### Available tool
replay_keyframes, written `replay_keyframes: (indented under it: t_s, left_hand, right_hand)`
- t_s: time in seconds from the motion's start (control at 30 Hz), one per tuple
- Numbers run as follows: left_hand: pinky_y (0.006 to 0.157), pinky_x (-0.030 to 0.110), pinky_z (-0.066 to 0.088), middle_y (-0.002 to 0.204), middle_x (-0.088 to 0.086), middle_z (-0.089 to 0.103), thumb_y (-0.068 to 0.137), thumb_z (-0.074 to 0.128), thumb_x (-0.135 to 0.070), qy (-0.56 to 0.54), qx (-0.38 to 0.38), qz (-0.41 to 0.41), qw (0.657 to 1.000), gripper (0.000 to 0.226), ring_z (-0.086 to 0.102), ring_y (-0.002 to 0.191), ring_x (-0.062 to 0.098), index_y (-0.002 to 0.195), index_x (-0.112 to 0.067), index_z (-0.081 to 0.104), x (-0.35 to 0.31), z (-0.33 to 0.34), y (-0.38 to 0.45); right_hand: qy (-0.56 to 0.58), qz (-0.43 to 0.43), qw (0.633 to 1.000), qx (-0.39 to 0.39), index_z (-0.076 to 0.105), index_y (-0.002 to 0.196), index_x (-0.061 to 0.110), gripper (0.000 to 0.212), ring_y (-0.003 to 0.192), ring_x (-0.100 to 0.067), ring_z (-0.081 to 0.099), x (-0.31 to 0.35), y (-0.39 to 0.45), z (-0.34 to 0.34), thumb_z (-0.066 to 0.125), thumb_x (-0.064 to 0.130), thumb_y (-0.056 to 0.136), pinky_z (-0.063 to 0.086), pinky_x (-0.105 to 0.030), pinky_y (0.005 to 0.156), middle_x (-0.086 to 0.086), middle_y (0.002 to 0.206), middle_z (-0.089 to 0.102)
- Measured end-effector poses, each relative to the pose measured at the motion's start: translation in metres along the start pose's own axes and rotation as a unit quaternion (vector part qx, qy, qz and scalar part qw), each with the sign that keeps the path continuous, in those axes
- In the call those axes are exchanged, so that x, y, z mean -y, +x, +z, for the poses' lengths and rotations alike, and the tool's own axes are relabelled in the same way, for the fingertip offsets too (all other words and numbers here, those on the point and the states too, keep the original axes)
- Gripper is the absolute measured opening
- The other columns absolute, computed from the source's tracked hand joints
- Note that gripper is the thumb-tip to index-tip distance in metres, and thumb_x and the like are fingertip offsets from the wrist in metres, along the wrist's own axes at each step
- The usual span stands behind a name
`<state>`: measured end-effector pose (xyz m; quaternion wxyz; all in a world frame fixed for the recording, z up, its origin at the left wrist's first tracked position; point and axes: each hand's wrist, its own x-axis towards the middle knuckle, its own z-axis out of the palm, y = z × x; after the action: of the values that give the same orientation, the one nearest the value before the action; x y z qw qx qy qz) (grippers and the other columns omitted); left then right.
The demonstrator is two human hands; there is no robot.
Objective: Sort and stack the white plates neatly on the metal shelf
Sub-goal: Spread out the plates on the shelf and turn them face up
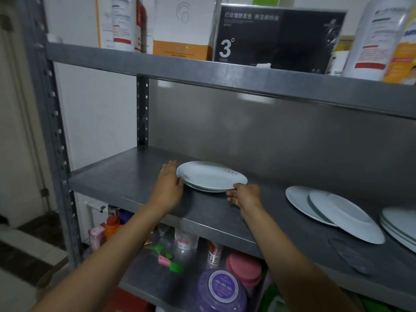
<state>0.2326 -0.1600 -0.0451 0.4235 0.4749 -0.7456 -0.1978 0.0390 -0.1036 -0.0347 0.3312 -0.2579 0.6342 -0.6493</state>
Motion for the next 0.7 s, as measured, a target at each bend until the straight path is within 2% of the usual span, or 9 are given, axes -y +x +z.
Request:
replay_keyframes:
  t_s: [0.17, 0.33, 0.47, 0.57, 0.63, 0.7]
  left_hand:
    - [0.117, 0.032, 0.01, 0.157, 0.012, 0.019, 0.097, 0.045, -0.009, 0.008, 0.006, 0.018, 1.0, 0.055, 0.01, 0.146, 0.025, 0.148, -0.006, 0.023, 0.004, -0.001, -0.001]
    - [0.117, 0.036, 0.013, 0.156, 0.014, 0.022, 0.097, 0.043, -0.009, 0.058, -0.002, 0.082, 0.995, 0.051, 0.01, 0.146, 0.028, 0.146, -0.005, 0.029, 0.003, -0.001, -0.001]
    - [0.118, 0.045, 0.02, 0.155, 0.012, 0.025, 0.098, 0.041, -0.012, 0.084, -0.01, 0.139, 0.987, 0.049, 0.01, 0.146, 0.027, 0.145, -0.008, 0.03, -0.009, 0.007, -0.005]
    - [0.117, 0.044, 0.02, 0.154, 0.012, 0.028, 0.098, 0.042, -0.011, 0.084, -0.013, 0.191, 0.978, 0.047, 0.013, 0.146, 0.028, 0.144, -0.007, 0.032, -0.024, 0.02, -0.008]
    - [0.117, 0.041, 0.019, 0.153, 0.012, 0.03, 0.097, 0.042, -0.01, 0.078, -0.008, 0.216, 0.973, 0.046, 0.013, 0.146, 0.029, 0.143, -0.006, 0.034, -0.035, 0.031, -0.009]
    - [0.117, 0.043, 0.019, 0.152, 0.013, 0.031, 0.097, 0.042, -0.009, 0.064, 0.004, 0.231, 0.971, 0.046, 0.014, 0.145, 0.029, 0.143, -0.005, 0.035, -0.047, 0.047, -0.008]
  right_hand:
    - [-0.025, -0.012, 1.0, 0.006, 0.05, 0.074, 0.003, 0.019, 0.04, -0.02, 0.05, -0.007, 0.002, 0.006, 0.044, -0.003, 0.091, 0.044, -0.025, 0.038, -0.014, 0.054, 0.057]
    - [-0.051, -0.022, 0.998, 0.029, 0.057, 0.089, -0.004, 0.013, 0.039, -0.021, 0.051, -0.011, 0.002, 0.004, 0.046, 0.003, 0.092, 0.045, -0.023, 0.035, -0.016, 0.058, 0.061]
    - [-0.077, -0.028, 0.995, 0.047, 0.054, 0.071, -0.001, 0.035, 0.041, -0.026, 0.051, -0.009, 0.001, -0.002, 0.047, 0.021, 0.098, 0.046, -0.026, 0.037, -0.018, 0.06, 0.062]
    - [-0.111, -0.054, 0.992, 0.032, 0.052, 0.065, -0.001, 0.042, 0.037, -0.026, 0.05, -0.009, 0.002, -0.015, 0.047, 0.025, 0.098, 0.045, -0.028, 0.039, -0.02, 0.059, 0.061]
    - [-0.126, -0.078, 0.989, 0.008, 0.051, 0.074, -0.001, 0.034, 0.035, -0.023, 0.05, -0.007, 0.001, -0.027, 0.048, 0.024, 0.097, 0.044, -0.027, 0.038, -0.018, 0.059, 0.061]
    - [-0.123, -0.104, 0.987, -0.019, 0.043, 0.094, 0.01, 0.013, 0.039, -0.02, 0.049, -0.002, -0.003, -0.046, 0.05, 0.021, 0.096, 0.041, -0.026, 0.038, -0.016, 0.063, 0.061]
